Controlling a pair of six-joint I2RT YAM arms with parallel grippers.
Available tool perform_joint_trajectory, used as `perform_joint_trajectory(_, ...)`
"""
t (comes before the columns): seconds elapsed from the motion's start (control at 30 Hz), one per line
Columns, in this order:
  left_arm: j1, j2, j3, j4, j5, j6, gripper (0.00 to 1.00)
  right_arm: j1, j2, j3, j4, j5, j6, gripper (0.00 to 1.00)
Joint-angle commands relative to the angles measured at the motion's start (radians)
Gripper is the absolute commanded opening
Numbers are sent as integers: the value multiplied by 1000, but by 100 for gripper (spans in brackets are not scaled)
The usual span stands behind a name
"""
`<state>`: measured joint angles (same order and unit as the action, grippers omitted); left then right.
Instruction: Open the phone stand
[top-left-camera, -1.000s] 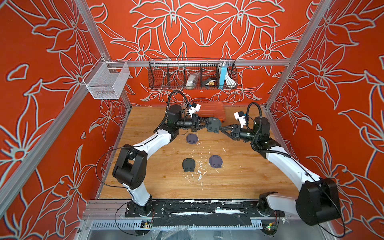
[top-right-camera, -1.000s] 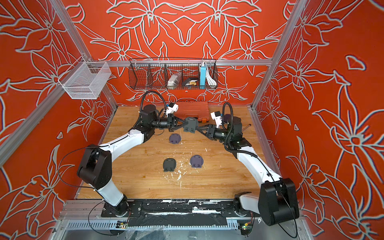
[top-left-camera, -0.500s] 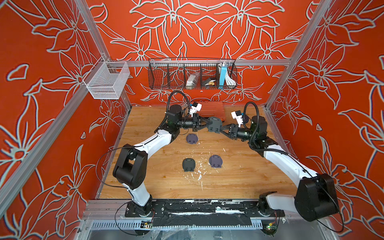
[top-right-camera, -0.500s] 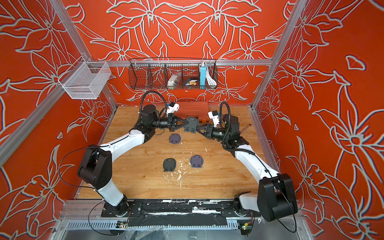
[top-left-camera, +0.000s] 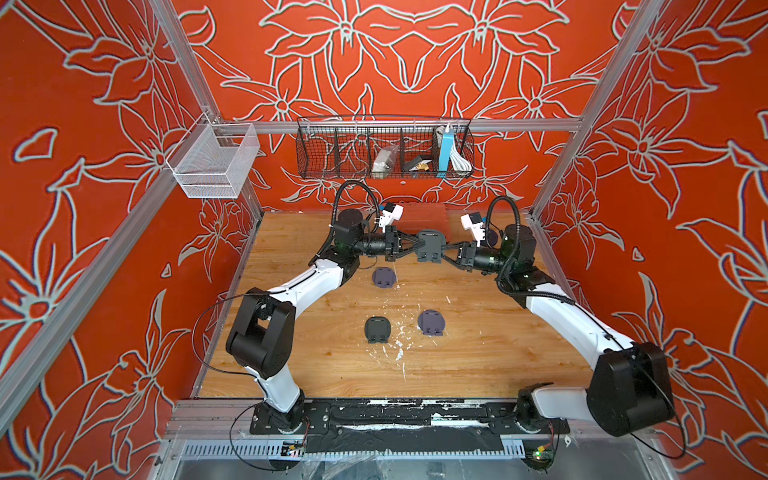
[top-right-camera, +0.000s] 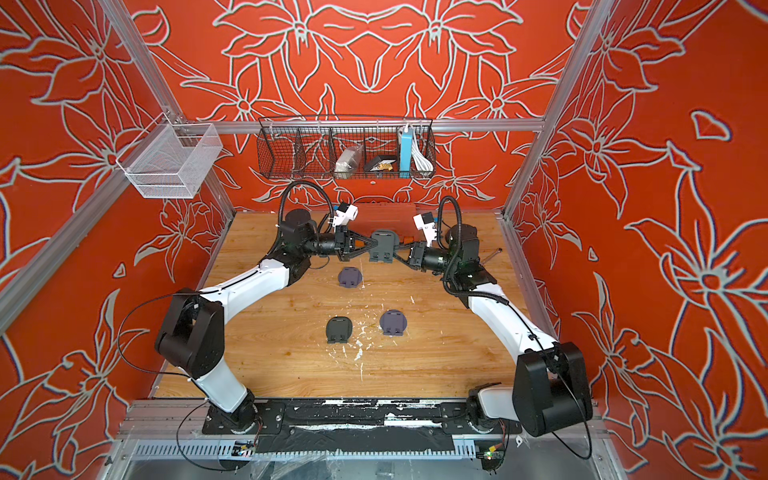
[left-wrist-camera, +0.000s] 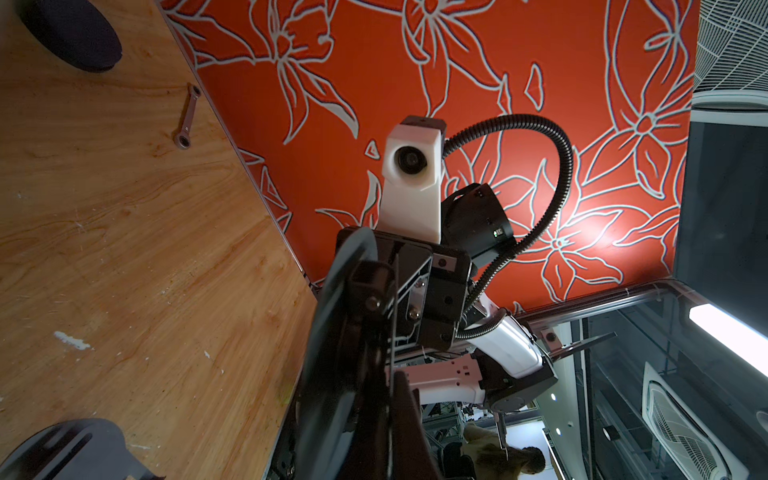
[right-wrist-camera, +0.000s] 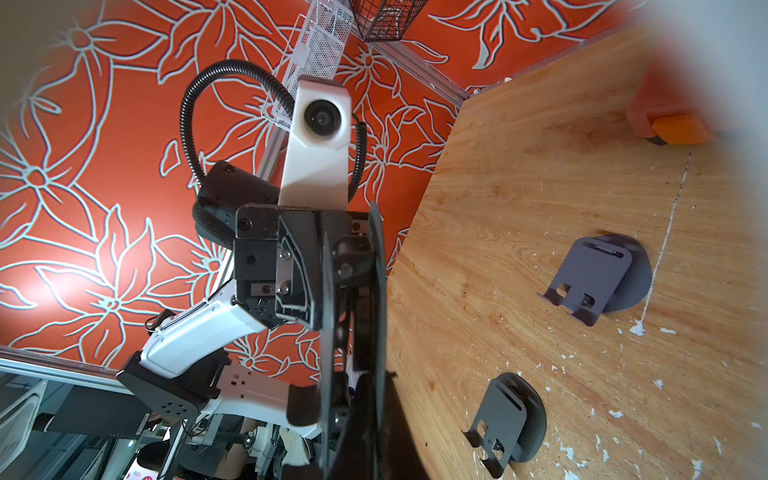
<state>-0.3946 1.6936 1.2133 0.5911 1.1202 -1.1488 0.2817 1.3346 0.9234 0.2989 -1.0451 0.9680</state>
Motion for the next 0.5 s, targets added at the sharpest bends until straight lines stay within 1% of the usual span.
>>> perform_joint_trajectory(0.0, -40, -28, 36, 79, 81, -27, 0, 19, 39, 11, -32, 17, -16, 0)
perform_joint_trajectory(0.17, -39, -58, 90, 153, 104, -59, 0, 19, 109, 5, -144, -10, -17, 0)
perform_joint_trajectory(0.27, -34, -79, 135, 189, 124, -64, 0, 19, 173, -15, -160, -52, 10, 0)
perform_joint_trajectory(0.4, -4, -133, 174, 199, 112, -8, 0, 19, 235, -9, -262, -77, -22, 0)
perform_joint_trajectory(0.47, 13, -159, 184, 183, 94, 39, 0, 19, 256, -11, -262, -89, -6, 0)
